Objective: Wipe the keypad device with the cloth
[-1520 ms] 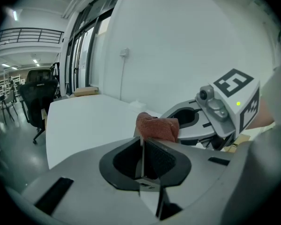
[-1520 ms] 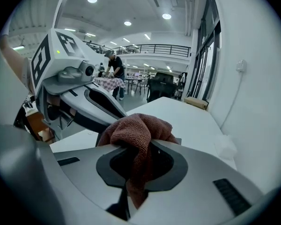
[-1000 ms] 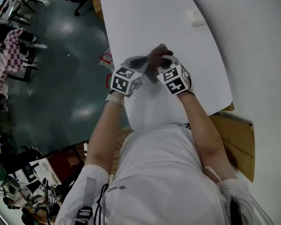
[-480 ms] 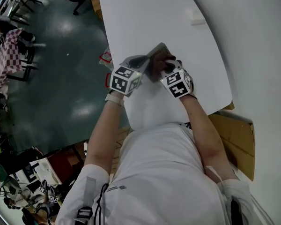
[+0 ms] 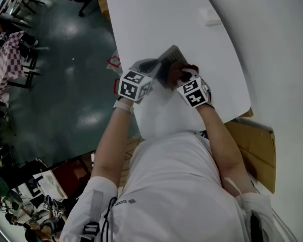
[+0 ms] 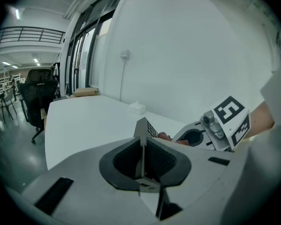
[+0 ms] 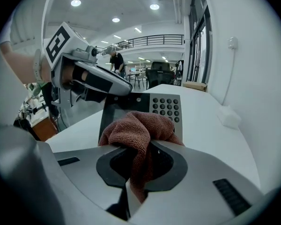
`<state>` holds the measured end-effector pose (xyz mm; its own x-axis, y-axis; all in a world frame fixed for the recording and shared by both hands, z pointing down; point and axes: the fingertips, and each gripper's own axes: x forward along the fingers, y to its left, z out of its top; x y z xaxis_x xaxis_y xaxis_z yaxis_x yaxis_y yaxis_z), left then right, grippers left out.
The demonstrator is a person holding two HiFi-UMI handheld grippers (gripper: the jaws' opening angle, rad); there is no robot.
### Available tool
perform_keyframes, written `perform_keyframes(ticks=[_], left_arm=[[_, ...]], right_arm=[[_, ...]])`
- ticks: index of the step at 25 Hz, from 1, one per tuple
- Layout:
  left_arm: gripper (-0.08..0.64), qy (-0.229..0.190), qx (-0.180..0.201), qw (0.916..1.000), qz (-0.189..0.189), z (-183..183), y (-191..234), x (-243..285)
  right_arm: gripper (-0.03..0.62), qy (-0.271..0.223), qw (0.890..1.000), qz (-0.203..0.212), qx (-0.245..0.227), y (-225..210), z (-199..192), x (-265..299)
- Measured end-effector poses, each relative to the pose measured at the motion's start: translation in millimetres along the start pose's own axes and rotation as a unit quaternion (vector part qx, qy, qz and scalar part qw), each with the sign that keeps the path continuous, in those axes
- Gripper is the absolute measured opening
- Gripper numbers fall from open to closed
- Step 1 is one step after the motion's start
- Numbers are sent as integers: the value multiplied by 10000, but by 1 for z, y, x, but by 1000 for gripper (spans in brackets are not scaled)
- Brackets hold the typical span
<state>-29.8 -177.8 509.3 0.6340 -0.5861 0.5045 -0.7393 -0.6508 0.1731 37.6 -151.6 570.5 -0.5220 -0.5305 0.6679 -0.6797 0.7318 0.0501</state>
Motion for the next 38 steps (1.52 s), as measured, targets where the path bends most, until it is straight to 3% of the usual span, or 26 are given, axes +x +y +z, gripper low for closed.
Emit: perform_keyframes(ticks=[15,21,25,33,38], left_arm=[[44,-38,-29,10000,-8,0,0,1],[44,-61,-58,10000,21,0,1,1],[44,-72,-69,9999,72,-1,-1,0],[44,-57,-121,9997,202,-6,-8,-10],[85,-307,-318,9988,-231,-9,-22,-19]], right_arm=[[52,137,9997,-34,189,-1,-23,-1],[54,542,9985,16,-9,1,-48,2],[54,400,9991,-95,-72,0,-50,2],[54,295,9995,60,99,-1,-46,-3],[54,-52,9996,209,165,3,-25,-16]])
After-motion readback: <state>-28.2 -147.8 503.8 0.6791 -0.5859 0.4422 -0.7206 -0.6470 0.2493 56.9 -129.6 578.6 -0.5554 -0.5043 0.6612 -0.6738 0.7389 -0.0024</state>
